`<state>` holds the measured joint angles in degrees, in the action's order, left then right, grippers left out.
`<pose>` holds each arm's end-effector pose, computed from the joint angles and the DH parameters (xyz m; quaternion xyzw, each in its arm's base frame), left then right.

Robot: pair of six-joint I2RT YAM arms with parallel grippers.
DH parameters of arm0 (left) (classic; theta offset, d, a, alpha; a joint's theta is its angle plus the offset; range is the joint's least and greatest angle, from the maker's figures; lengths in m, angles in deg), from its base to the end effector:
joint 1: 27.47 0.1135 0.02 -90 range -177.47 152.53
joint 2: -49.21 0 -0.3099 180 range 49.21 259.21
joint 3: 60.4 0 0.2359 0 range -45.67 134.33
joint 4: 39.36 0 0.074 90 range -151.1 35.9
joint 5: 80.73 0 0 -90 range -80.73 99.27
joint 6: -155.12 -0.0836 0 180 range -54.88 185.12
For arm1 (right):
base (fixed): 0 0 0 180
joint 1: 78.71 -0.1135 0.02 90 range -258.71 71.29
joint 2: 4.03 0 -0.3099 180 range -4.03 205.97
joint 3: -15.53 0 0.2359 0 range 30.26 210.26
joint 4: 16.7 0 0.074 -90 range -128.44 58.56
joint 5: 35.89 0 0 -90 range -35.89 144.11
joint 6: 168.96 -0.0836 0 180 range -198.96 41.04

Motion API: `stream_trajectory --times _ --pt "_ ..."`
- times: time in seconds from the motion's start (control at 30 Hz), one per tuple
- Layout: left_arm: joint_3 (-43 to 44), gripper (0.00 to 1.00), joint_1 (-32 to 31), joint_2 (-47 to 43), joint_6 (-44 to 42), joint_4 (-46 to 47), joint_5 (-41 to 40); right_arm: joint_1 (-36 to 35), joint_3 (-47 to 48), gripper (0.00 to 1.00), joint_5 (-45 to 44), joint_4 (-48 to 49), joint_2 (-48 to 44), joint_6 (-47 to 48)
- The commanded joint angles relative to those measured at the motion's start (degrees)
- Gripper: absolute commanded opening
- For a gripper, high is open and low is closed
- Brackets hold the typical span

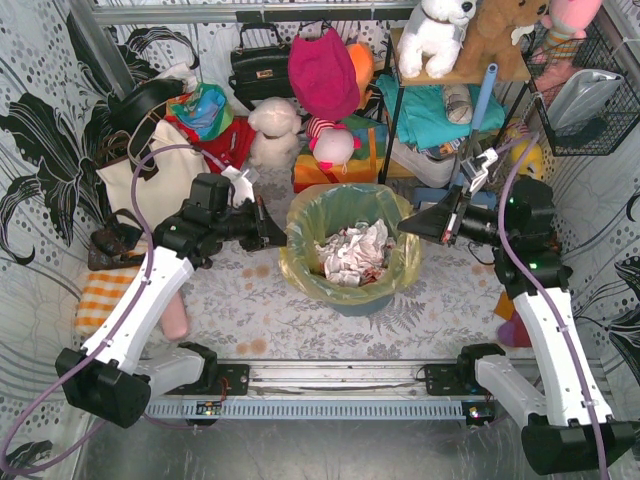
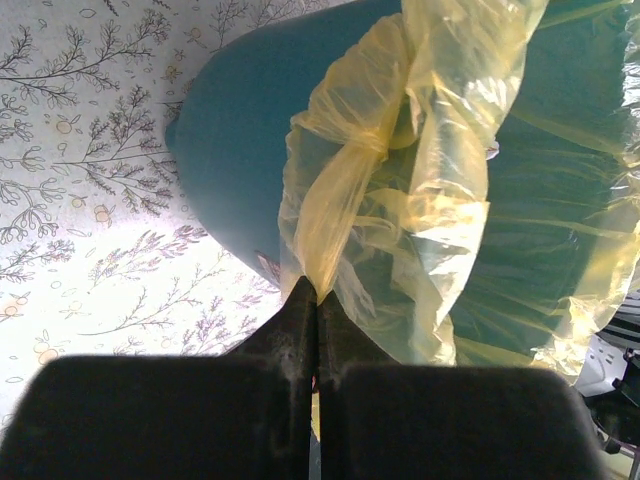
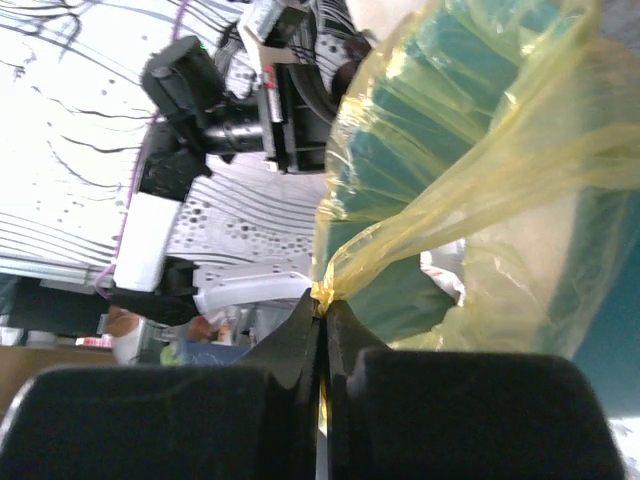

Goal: Tie the trash bag

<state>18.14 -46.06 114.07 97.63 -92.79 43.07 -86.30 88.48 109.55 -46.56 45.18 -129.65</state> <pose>0.2011 -0.1167 0.3581 0.0175 0.8749 -0.4127 0.2530 0.1438 0.0886 0.4302 -0.0473 0.7266 0.5903 0.3483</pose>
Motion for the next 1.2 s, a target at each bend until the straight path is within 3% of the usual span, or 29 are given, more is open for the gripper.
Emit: stream_trajectory --times 0.0,0.1,0.23,0.47,0.8,1.0,1.17 --pt "1.1 0.04 0.3 -1.1 -0.6 0.4 1.9 -0.1 -4.3 0.00 4.9 25.1 0.8 -18.2" --pt "2.7 0.04 0.3 -1.5 -0.2 0.5 2.8 -0.1 -6.4 0.00 3.3 37.5 2.2 -27.5" --pt "6.0 0.04 0.3 -1.1 -0.6 -1.5 3.8 -0.1 -6.4 0.00 -0.7 39.8 2.5 -29.1" --pt "13.3 0.04 0.3 -0.9 -2.0 -5.7 6.5 -0.1 1.0 0.00 -11.6 17.4 1.2 -12.6" --pt "11.3 0.04 0.4 -1.7 5.7 5.7 13.1 -0.1 2.0 0.00 -15.1 9.8 0.5 -7.5" --pt "11.5 0.04 0.4 1.2 2.5 3.7 6.2 0.0 4.4 0.00 -17.9 10.3 -0.5 -6.4" --pt "10.5 0.07 0.3 3.9 -3.9 -3.0 -3.5 -0.1 4.8 0.00 -17.4 21.1 1.1 -10.0"
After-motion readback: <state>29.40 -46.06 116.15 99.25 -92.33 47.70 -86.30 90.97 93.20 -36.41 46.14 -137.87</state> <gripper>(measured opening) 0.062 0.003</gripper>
